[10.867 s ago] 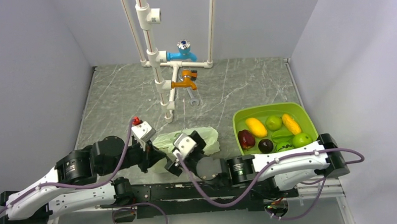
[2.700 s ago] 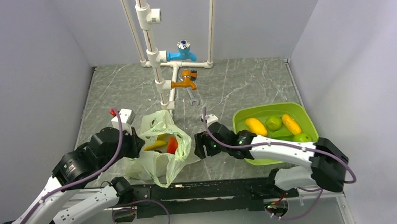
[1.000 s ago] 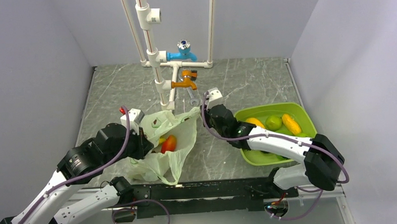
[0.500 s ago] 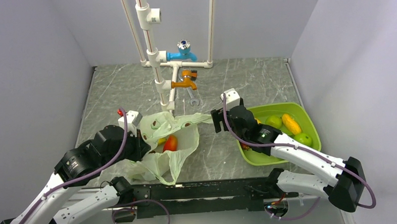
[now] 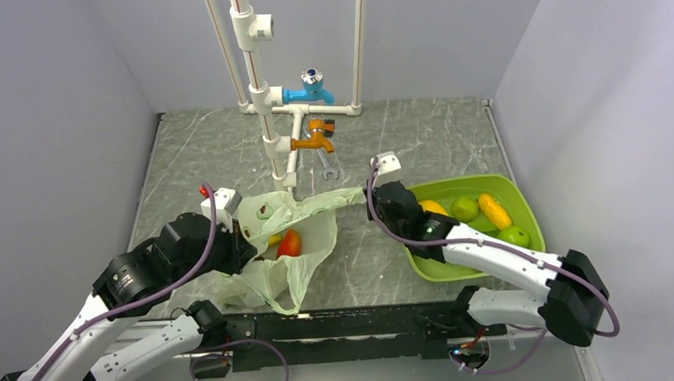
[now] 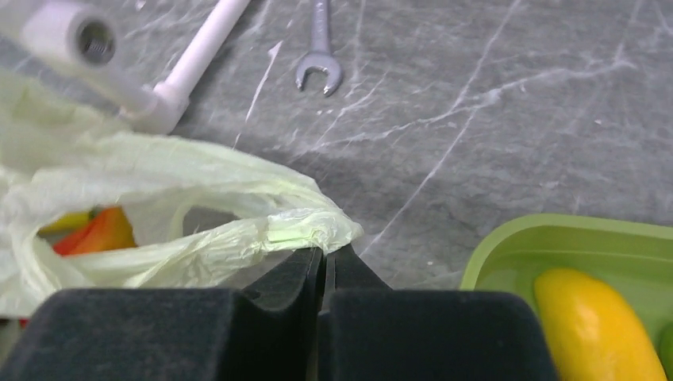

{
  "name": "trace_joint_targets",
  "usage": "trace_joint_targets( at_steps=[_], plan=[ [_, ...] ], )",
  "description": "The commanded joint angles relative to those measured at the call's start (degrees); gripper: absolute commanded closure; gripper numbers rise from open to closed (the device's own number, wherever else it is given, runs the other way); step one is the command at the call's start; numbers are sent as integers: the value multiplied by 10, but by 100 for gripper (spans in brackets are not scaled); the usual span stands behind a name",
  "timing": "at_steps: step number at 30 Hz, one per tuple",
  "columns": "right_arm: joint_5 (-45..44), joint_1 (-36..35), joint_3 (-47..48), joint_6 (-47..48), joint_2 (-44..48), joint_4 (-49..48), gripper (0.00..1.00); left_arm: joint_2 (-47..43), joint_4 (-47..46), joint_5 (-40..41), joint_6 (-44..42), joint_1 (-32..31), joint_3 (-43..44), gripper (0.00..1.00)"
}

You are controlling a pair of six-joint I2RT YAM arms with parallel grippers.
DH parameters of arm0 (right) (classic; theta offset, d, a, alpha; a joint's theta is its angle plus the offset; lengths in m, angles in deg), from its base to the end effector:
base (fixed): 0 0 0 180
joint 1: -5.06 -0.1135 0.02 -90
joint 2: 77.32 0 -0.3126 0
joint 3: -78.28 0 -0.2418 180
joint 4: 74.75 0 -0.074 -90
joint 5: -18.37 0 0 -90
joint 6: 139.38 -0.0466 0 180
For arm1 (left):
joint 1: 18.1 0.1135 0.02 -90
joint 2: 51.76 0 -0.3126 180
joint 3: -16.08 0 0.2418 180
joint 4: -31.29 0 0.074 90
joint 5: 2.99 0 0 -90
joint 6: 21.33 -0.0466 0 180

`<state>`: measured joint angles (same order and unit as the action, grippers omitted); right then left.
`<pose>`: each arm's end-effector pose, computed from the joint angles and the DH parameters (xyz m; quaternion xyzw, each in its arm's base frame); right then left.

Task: Take the fake fruits out of the plastic bag
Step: Adjust the plastic bag at the center of the board.

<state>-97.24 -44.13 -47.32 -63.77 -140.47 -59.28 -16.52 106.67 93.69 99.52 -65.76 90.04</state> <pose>0.1614 0.1561 0.3080 -0.1300 0.8174 0.1208 0.5481 0.0376 -0.0332 0.3733 0.1045 0.8863 -0.2432 0.3799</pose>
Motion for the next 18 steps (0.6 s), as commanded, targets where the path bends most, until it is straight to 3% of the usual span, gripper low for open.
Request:
trace_joint_targets(
  at_steps=[1,3,7,11,15,18],
  plan=[
    [-183,48,67,-35,-38,-1,100,-14,27,23,8,3,5,100],
    [-133,59,85,-6,-42,-6,100,-24,18,16,13,2,-5,100],
    [59,58,125,39,-61,22,81,-28,-6,-1,20,2,-19,100],
    [176,56,149,11,-56,120,49,-19,-24,-13,22,3,-21,100],
    [224,50,144,-4,22,199,18,-16,-34,-18,21,3,-20,100],
    [219,50,151,12,88,266,4,-11,-31,-18,16,2,-13,100]
  ],
)
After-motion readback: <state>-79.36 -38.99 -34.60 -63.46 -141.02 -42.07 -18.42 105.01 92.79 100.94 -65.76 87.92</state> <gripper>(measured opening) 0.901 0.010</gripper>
